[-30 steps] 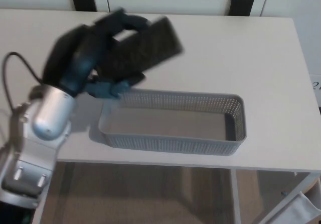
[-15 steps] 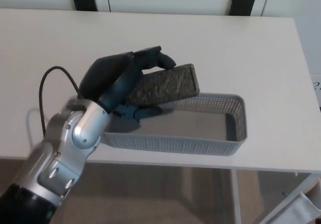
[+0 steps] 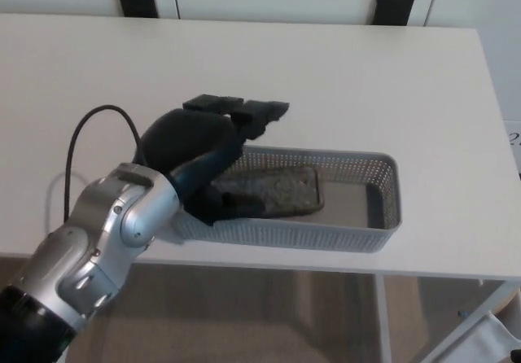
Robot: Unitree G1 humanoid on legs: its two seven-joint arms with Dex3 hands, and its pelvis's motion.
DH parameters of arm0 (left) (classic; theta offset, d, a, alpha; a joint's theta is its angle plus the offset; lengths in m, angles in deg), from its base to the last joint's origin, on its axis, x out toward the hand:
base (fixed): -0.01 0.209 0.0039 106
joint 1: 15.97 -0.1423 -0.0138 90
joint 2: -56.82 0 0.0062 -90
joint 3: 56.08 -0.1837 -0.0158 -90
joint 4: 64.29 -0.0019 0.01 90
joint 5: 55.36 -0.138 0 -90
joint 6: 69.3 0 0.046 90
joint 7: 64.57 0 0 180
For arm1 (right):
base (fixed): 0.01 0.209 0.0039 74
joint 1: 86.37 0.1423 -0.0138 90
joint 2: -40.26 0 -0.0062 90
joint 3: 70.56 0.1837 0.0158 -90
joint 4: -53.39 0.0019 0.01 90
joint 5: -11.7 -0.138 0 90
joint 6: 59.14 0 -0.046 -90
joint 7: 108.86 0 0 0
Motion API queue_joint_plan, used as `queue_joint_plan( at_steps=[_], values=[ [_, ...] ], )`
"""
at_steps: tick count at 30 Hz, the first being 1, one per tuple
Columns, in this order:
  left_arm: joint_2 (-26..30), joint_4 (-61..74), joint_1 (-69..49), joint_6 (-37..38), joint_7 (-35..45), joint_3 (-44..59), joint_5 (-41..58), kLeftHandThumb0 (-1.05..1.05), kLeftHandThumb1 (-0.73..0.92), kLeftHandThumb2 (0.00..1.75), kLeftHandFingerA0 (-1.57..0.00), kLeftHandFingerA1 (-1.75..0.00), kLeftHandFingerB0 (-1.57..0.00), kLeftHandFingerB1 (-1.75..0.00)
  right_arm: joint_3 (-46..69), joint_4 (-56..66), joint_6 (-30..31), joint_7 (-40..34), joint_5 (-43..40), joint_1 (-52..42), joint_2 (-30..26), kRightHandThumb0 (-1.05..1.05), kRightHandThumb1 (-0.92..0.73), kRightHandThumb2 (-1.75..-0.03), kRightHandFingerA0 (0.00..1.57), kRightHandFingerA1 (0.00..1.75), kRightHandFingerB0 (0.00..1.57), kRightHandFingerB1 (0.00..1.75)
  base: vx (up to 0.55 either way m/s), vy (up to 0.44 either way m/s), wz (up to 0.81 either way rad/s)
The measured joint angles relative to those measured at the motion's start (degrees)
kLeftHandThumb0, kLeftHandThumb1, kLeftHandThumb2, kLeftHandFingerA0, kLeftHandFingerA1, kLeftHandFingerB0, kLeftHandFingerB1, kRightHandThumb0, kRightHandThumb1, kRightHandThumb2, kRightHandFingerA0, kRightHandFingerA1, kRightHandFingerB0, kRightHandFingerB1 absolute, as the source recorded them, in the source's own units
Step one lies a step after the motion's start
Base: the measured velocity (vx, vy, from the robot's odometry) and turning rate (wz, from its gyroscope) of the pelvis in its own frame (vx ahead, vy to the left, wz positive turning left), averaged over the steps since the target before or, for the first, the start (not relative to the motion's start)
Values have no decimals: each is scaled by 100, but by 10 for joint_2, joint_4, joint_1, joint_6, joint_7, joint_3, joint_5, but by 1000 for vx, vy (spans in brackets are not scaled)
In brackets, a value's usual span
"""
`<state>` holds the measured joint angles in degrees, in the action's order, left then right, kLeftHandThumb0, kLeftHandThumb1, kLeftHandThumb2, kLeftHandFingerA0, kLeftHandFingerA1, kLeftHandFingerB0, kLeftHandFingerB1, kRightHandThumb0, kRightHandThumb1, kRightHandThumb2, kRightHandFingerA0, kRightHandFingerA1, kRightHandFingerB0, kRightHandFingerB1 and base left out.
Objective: The robot walks towards a desk on which an eraser is kept on the left hand side and a container is kept on the right hand side. The robot picks up the eraser using its left hand and places it in the container.
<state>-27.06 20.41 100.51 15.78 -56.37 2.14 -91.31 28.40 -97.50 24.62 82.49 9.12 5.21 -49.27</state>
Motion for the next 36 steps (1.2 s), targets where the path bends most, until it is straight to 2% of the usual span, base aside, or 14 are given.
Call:
queue_joint_plan(
  at_steps=[4, 7, 8, 21, 24, 27, 28, 29, 30, 31, 32, 34, 35, 36],
  values=[
    [3, 10, 0, 0, 20, -6, -13, -104, 72, 110, 0, 0, 0, -5, -1, -2, 0, 1, 1, 10, -3, -48, -29, -66, 51, 60, 32, 47, 0, 0, 0],
    [3, 28, 0, 0, 33, 1, -15, -103, 71, 110, 0, 0, 0, -6, -2, -6, 1, 1, 1, 18, -3, -41, -36, -51, 55, 55, 37, 40, 0, 0, 0],
    [4, 37, -2, 0, 37, 9, -14, -97, 67, 103, 0, 0, 0, -8, -3, -7, 1, 1, 1, 21, -3, -47, -29, -66, 51, 61, 32, 47, 0, 0, 0],
    [10, 277, -82, 0, 80, 136, 64, -83, 55, 92, 0, -8, 0, -18, -3, -14, 1, 1, 1, 29, -2, -48, -29, -66, 53, 62, 33, 48, 0, 0, 0],
    [16, 311, -113, 0, 89, 166, 88, -78, 50, 90, 0, -12, -8, -32, -4, -15, 2, 1, 1, 26, -2, -49, -29, -67, 56, 63, 33, 48, 0, 0, 0],
    [26, 326, -147, 0, 98, 195, 113, -91, 68, 107, -5, -19, -12, -29, -4, -16, 2, 1, 1, 24, -2, -52, -30, -68, 53, 62, 32, 48, 0, 0, 0],
    [30, 330, -161, 0, 103, 205, 122, -92, 92, 73, -7, -23, -11, -25, -5, -16, 2, 1, 1, 23, -2, -53, -29, -68, 51, 63, 32, 49, 0, 0, 0],
    [32, 332, -172, 0, 107, 213, 130, -92, 92, 73, -7, -23, -11, -25, -6, -16, 2, 1, 1, 23, -2, -53, -29, -68, 51, 63, 32, 49, 0, 0, 0],
    [34, 334, -185, 0, 112, 221, 139, -92, 92, 76, -16, -28, -25, -31, -7, -16, 2, 1, 1, 22, -2, -49, -36, -52, 55, 58, 38, 42, 0, 0, 0],
    [36, 335, -200, 0, 119, 230, 150, -100, 82, 126, -24, -40, -36, -45, -8, -16, 2, 1, 1, 22, -2, -49, -29, -67, 51, 63, 32, 49, 0, 0, 0],
    [38, 335, -208, 0, 123, 235, 157, -96, 77, 124, -28, -41, -38, -46, -8, -16, 2, 1, 1, 22, -2, -43, -36, -51, 54, 58, 38, 42, 0, 0, 0],
    [42, 335, -235, 0, 140, 251, 177, -103, 83, 129, -42, -46, -36, -42, -10, -16, 2, 1, 1, 22, -2, -45, -36, -51, 54, 58, 37, 41, 0, 0, 0],
    [44, 335, -249, 0, 148, 259, 187, -104, 92, 77, -53, -39, -48, -36, -10, -16, 2, 1, 1, 21, -2, -52, -29, -68, 52, 64, 32, 49, 0, 0, 0],
    [45, 335, -258, 0, 154, 264, 194, -97, 73, 124, -56, -53, -37, -42, -10, -16, 2, 1, 1, 21, -2, -50, -29, -67, 50, 63, 32, 49, 0, 0, 0]
  ],
)
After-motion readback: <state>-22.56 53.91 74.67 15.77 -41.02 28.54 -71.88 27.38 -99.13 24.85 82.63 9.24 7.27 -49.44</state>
